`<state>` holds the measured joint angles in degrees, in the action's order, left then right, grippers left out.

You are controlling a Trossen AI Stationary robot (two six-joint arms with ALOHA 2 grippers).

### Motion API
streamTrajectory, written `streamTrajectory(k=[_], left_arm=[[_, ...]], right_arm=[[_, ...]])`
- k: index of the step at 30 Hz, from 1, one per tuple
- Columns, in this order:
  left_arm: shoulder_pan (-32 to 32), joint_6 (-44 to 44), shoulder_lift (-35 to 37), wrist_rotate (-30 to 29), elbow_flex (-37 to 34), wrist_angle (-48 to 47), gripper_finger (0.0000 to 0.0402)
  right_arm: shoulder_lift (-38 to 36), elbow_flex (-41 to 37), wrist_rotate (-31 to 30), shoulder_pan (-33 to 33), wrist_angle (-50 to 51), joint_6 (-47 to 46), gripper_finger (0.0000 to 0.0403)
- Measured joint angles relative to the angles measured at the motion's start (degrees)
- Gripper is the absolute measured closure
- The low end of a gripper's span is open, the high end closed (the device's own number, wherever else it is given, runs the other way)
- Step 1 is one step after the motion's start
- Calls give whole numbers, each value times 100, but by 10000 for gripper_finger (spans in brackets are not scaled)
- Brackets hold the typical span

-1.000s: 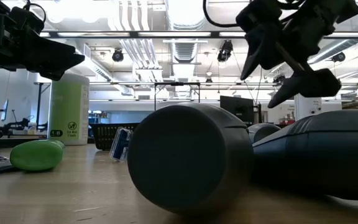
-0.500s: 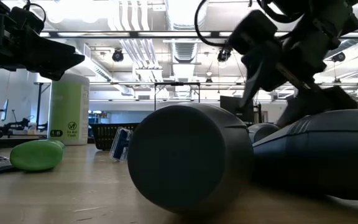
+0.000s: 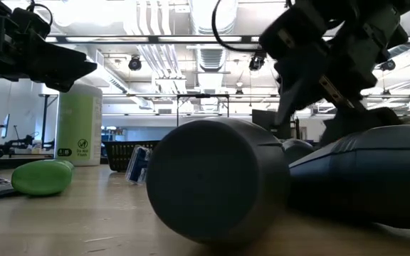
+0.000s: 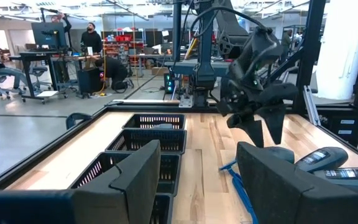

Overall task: Pick & Place Travel size toiletries
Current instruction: Put the gray deodorant into the right black bin

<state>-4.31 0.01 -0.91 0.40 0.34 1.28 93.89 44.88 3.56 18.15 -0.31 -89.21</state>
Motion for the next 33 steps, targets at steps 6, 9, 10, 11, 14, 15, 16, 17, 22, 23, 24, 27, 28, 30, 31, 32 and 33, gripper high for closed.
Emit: streamTrajectory(k=[6, 9, 10, 11, 14, 15, 16, 17, 22, 23, 24, 27, 28, 30, 31, 32, 33], left_arm=[[0, 0, 0, 0, 0, 0, 183], [1, 0, 0, 0, 0, 0, 184], [0, 0, 0, 0, 0, 0, 183], [1, 0, 0, 0, 0, 0, 184], [2, 0, 0, 0, 0, 0, 183], [0, 0, 0, 0, 0, 0, 184], [1, 0, 0, 0, 0, 0, 184], [2, 0, 0, 0, 0, 0, 183], [1, 0, 0, 0, 0, 0, 184], [2, 0, 0, 0, 0, 0, 184], [1, 0, 0, 0, 0, 0, 183], [2, 0, 0, 0, 0, 0, 184], [0, 0, 0, 0, 0, 0, 183], [2, 0, 0, 0, 0, 0, 184], [0, 0, 0, 0, 0, 0, 183], [2, 0, 0, 0, 0, 0, 183], [1, 0, 0, 0, 0, 0, 184]], right_arm=[[-267, 0, 104, 11, -11, 565, 115], [-296, 0, 102, 11, 3, 565, 106], [-296, 0, 102, 15, 7, 564, 102], [-289, 0, 100, 22, -6, 564, 99], [-273, 0, 100, 39, 8, 569, 91], [-272, 0, 100, 45, 7, 576, 89], [-272, 0, 100, 48, -2, 584, 87], [-272, 0, 100, 48, -8, 588, 85], [-272, 0, 74, 127, 0, 602, 73], [-272, 0, 17, 162, 4, 572, 69], [-272, 0, -70, 198, 8, 529, 65], [-272, 0, -292, 294, 8, 270, 52], [-272, 0, -370, 322, 10, 168, 47], [-272, 0, -511, 371, 10, 1, 40], [-272, 0, -557, 377, 14, -72, 37], [-272, 0, -600, 395, 16, -158, 35], [-272, 2, -652, 404, 21, -271, 34]])
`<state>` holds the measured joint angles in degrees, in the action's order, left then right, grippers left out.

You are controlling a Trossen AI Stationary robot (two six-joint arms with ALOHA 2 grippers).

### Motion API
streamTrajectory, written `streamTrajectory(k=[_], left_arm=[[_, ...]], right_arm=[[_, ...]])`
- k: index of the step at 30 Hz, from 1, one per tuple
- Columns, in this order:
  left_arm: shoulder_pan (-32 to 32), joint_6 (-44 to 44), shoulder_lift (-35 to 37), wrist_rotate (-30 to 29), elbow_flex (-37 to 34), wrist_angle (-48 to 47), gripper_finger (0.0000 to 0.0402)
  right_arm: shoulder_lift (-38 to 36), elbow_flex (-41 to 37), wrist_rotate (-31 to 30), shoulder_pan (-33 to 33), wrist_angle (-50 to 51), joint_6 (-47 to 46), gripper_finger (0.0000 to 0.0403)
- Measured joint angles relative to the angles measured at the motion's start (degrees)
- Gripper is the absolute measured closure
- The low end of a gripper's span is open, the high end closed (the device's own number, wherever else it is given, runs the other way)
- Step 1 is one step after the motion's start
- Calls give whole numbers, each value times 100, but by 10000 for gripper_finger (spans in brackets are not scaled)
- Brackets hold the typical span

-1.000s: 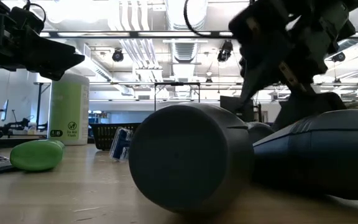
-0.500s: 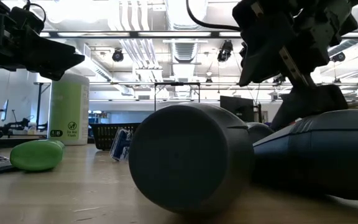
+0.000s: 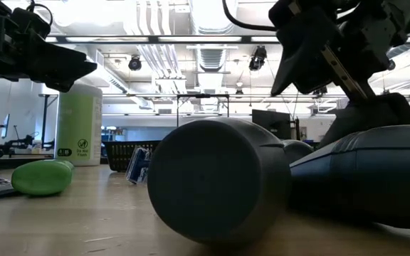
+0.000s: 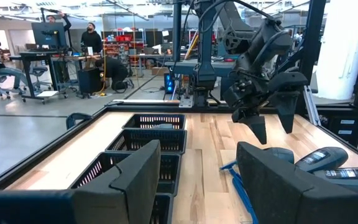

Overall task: Pick & Place Travel size toiletries
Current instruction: Put the gray deodorant into the right black bin

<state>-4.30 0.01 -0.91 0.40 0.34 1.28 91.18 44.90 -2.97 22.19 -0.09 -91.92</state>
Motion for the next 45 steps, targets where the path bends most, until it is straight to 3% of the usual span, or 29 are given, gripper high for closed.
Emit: streamTrajectory(k=[5, 14, 21, 28, 34, 45], left_arm=[[-1, 0, 0, 0, 0, 0, 183], [-2, 0, 0, 0, 0, 0, 184], [0, 0, 0, -1, 0, 0, 183], [-1, 0, -4, -2, 0, 0, 183], [0, 0, -45, -4, 0, 1, 184], [1, 0, -188, -4, 0, 2, 183]], right_arm=[[0, 294, -298, 82, 488, -419, 33], [0, 1269, -700, 95, 2975, -809, 33], [44, 1467, -1212, 79, 3289, -1272, 40], [521, 1428, -925, 178, 2596, -1661, 58], [1293, 2122, -662, 226, 2562, -1456, 72], [1980, 3445, -407, 204, 4508, -724, 52]])
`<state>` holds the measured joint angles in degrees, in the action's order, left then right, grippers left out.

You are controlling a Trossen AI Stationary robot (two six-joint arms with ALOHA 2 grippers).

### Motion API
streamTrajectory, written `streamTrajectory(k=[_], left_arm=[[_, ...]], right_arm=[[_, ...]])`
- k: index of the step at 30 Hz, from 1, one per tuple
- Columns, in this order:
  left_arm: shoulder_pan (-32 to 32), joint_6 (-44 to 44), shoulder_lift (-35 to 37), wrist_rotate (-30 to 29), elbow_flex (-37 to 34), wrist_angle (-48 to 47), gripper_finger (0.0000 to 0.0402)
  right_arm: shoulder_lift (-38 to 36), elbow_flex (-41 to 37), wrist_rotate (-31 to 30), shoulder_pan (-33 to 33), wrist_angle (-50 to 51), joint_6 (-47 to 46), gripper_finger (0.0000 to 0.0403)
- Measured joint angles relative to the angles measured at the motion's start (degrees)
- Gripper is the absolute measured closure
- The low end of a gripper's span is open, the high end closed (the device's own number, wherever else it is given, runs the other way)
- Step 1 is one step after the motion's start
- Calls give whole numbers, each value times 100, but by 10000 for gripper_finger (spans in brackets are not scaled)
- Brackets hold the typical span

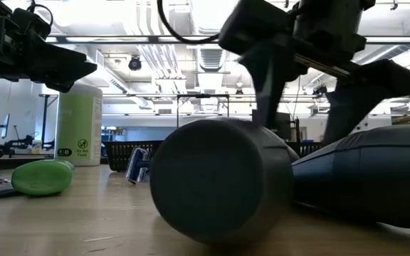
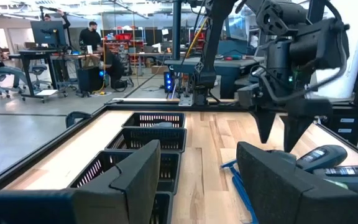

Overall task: Pick & Place Travel size toiletries
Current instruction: Put the gray deodorant into the right black bin

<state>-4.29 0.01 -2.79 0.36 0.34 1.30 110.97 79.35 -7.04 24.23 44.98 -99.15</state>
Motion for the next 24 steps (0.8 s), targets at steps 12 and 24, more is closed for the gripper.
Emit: streamTrajectory(k=[12, 24], left_arm=[[0, 0, -30, 2, 0, -2, 183], [0, 0, -30, 2, 0, -2, 184]], right_arm=[[14, 90, 165, 22, 217, -265, 45], [138, 57, -196, -25, -125, -769, 71]])
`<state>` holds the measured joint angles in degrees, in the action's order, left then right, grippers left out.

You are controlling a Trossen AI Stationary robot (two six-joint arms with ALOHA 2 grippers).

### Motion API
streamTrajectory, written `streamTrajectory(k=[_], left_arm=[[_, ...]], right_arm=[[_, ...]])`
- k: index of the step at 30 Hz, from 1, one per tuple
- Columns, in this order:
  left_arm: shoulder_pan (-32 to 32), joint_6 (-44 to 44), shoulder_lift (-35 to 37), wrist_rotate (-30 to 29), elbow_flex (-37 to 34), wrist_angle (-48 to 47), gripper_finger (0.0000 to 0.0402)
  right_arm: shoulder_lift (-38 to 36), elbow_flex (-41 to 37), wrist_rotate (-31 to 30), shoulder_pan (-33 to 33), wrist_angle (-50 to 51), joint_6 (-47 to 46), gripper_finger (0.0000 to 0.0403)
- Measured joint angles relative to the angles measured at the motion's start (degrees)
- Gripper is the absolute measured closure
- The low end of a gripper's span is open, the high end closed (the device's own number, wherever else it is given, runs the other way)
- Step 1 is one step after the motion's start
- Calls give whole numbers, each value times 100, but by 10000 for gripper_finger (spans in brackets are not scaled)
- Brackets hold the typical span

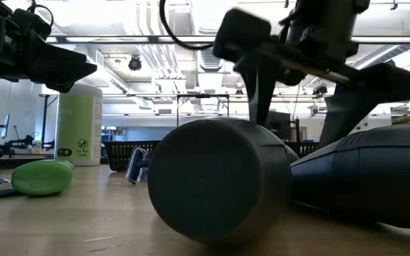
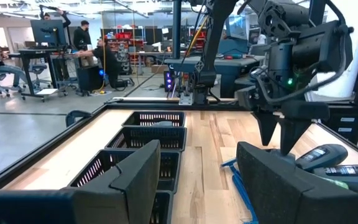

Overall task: Pick & Place Travel size toiletries
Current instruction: Put the gray deodorant into the right black bin

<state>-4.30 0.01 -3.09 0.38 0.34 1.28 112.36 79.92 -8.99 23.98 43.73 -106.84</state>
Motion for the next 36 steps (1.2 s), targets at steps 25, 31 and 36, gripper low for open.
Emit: streamTrajectory(k=[25, 31, 36], left_arm=[[0, 0, -4, 0, 0, 0, 184], [0, 0, -4, 0, 0, 0, 183], [0, 0, -4, 0, 0, 0, 184]], right_arm=[[415, -94, 279, -137, 106, 240, 94], [413, -120, 324, -150, 163, 660, 171], [413, -118, 323, -150, 269, 796, 205]])
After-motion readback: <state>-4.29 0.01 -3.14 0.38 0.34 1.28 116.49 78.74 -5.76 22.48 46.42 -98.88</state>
